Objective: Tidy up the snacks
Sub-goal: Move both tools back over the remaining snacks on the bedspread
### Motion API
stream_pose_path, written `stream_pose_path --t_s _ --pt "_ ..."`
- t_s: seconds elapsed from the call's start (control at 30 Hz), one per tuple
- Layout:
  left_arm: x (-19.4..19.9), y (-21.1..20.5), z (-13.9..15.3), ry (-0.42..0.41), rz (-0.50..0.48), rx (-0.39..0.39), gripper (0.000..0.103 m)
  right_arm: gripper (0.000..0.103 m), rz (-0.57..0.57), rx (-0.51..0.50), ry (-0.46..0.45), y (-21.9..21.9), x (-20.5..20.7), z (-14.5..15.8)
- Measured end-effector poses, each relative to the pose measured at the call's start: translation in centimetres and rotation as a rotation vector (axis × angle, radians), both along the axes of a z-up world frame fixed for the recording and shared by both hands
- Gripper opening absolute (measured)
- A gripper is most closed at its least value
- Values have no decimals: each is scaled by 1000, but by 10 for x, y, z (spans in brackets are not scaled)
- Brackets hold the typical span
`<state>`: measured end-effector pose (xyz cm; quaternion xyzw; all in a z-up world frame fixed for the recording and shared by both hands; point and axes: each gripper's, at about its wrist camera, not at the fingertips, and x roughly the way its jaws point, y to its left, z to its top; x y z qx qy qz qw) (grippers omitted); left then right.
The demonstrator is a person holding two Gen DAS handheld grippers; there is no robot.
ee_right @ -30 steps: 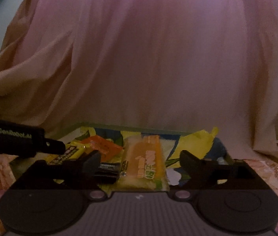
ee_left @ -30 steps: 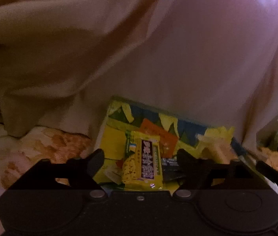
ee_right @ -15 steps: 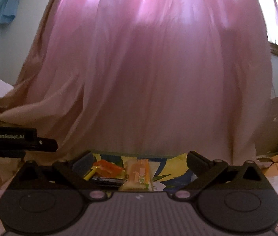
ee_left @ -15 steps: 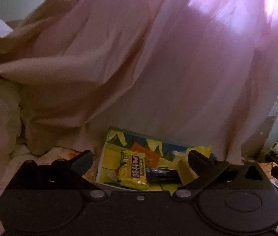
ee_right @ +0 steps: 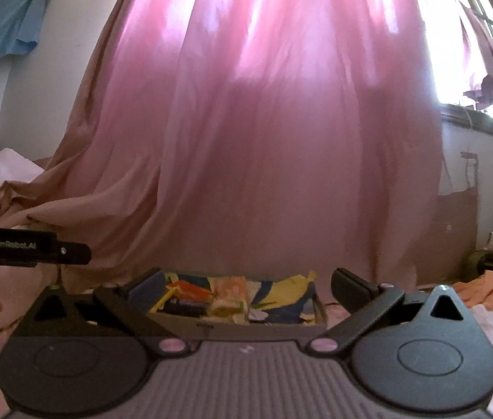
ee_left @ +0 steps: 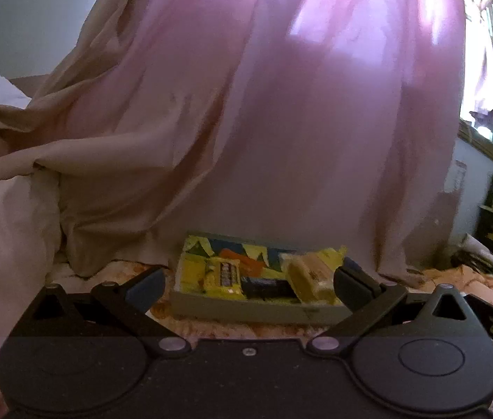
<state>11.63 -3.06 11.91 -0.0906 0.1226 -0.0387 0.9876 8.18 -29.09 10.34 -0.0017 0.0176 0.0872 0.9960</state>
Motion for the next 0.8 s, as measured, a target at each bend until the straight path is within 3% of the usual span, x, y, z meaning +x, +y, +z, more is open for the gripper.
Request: stream_pose_path --t_s 0.33,0.57,0.8 --pt "-41 -11 -24 30 -42 33 102 103 -57 23 112 -6 -38 -29" --pt "-59 -12 -48 93 -76 58 102 103 -81 -17 186 -9 -57 -48" --pt "-65 -4 -73 181 -82 71 102 103 -88 -15 322 -9 -62 -68"
